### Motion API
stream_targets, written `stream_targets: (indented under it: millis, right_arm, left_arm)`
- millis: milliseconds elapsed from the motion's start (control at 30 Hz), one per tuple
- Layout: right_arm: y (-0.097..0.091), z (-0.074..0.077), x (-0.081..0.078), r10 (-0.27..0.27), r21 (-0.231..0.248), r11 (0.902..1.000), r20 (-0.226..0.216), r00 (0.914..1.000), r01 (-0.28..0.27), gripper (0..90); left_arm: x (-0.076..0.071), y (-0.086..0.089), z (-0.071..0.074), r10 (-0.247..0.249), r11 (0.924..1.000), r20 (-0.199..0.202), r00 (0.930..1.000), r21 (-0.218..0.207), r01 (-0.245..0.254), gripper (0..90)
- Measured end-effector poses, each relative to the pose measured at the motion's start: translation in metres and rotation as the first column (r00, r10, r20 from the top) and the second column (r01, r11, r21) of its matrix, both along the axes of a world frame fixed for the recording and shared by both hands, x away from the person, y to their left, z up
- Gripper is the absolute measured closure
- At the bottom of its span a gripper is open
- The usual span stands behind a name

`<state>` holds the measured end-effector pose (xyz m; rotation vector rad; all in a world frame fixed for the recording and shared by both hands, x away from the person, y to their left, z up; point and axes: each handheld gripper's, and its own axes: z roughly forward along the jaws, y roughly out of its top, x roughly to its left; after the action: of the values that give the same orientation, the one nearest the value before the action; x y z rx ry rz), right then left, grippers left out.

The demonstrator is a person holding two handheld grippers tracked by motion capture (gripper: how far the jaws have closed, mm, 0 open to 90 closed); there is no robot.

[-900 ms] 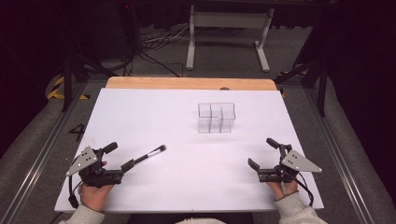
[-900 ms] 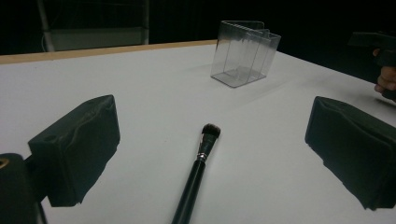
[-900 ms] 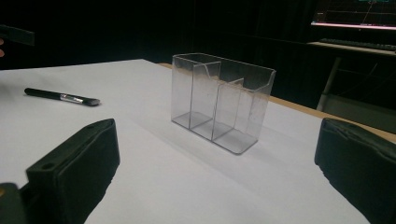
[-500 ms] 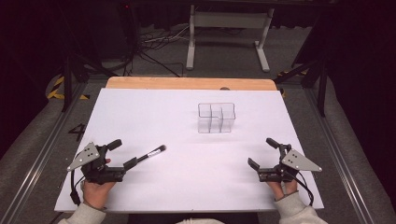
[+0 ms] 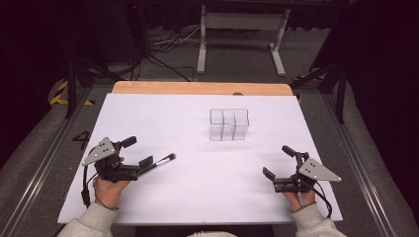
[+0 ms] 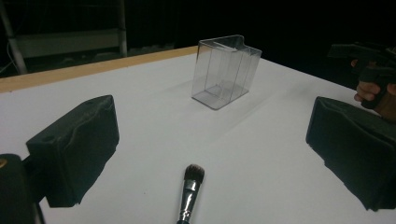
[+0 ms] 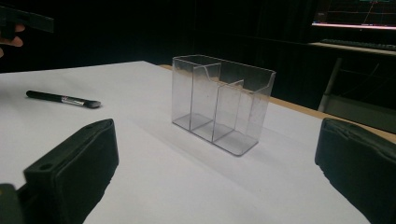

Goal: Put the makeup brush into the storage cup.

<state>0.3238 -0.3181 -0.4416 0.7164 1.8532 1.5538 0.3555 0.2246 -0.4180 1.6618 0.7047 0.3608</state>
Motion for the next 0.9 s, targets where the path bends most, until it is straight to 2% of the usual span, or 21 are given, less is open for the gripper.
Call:
stream_targets:
  millis: [100,200,267,333,467,567,700,833,900]
  right_arm:
    - [0.000,0.000,0.000,0.008,-0.001,1.0000,-0.002,1.0000,-0.008,0.0]
    - [0.000,0.000,0.001,0.029,0.012,0.9995,-0.002,0.9996,-0.029,0.0]
    - [-0.003,0.001,0.002,0.033,0.049,0.9983,-0.013,0.9994,-0.032,0.0]
    - [-0.005,0.002,0.001,0.015,0.061,0.9980,-0.009,0.9999,-0.014,0.0]
    - [-0.007,0.002,0.002,0.019,0.075,0.9970,-0.016,0.9997,-0.017,0.0]
    - [-0.007,0.004,0.001,0.026,0.071,0.9972,-0.047,0.9986,-0.023,0.0]
    - [-0.005,0.006,0.000,0.042,0.046,0.9981,-0.052,0.9978,-0.040,0.7]
    - [-0.003,0.007,-0.001,0.043,0.033,0.9986,-0.024,0.9988,-0.042,0.1]
    - [-0.004,0.007,-0.002,0.041,0.035,0.9986,-0.022,0.9989,-0.040,0.2]
  left_arm:
    - [0.006,-0.004,0.001,-0.014,0.9999,-0.021,0.9997,0.001,0.014,3.4]
    - [0.009,-0.007,0.002,-0.018,0.9998,-0.024,0.9995,0.013,0.018,3.6]
    - [0.012,-0.009,0.004,-0.025,0.9993,-0.018,0.9995,0.025,0.026,3.5]
    - [0.013,-0.011,0.005,-0.029,0.9988,-0.024,0.9993,0.039,0.030,3.6]
    - [0.017,-0.015,0.008,-0.039,0.9947,-0.037,0.9986,0.094,0.042,3.6]
    - [0.021,-0.017,0.011,-0.062,0.9918,-0.067,0.9958,0.108,0.069,3.3]
    - [0.025,-0.020,0.015,-0.073,0.9825,-0.078,0.9943,0.166,0.085,3.0]
    - [0.028,-0.024,0.021,-0.077,0.9658,-0.106,0.9914,0.239,0.100,2.9]
    - [0.029,-0.026,0.023,-0.084,0.9596,-0.118,0.9894,0.258,0.112,2.8]
